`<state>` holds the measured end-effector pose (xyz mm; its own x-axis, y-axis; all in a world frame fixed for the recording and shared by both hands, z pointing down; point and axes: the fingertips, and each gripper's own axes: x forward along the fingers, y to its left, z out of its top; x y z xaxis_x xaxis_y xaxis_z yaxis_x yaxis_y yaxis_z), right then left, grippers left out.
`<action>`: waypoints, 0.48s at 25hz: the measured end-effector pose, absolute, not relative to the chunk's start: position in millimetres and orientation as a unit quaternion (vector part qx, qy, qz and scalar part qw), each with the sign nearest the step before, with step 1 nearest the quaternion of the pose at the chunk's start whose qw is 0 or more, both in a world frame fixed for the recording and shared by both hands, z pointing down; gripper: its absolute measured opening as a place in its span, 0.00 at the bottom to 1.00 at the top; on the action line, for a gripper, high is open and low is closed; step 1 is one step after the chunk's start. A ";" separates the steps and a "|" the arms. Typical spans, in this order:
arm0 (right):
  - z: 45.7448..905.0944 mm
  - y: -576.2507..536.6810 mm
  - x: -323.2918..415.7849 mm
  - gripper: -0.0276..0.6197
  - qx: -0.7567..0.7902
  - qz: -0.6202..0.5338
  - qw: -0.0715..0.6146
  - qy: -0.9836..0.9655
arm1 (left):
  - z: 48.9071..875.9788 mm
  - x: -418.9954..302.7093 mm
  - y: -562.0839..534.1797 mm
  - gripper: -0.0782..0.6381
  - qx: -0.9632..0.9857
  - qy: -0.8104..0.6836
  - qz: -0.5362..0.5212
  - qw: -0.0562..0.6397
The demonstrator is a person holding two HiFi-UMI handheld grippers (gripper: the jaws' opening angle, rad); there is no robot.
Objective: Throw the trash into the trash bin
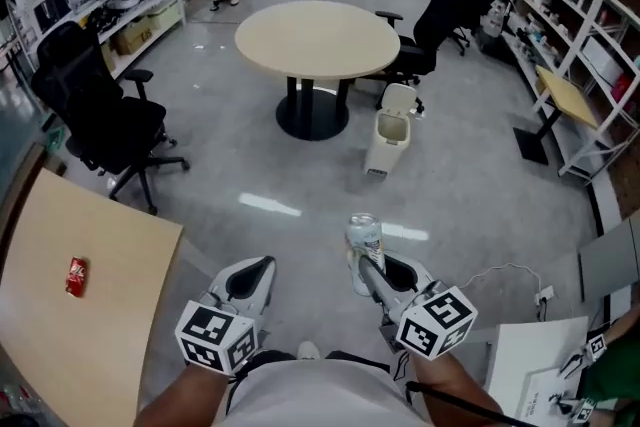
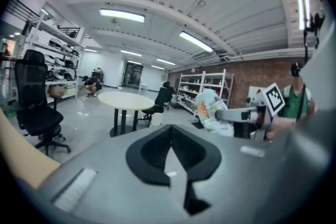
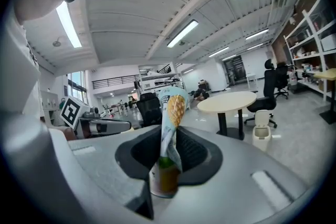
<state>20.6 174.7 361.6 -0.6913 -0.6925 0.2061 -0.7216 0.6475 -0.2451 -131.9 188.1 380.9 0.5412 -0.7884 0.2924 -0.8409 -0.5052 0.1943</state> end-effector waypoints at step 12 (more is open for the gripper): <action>357.1 197.1 69.7 0.16 0.522 0.159 0.022 -0.838 | 379.2 -86.3 165.6 0.12 0.920 -0.352 0.108 0.136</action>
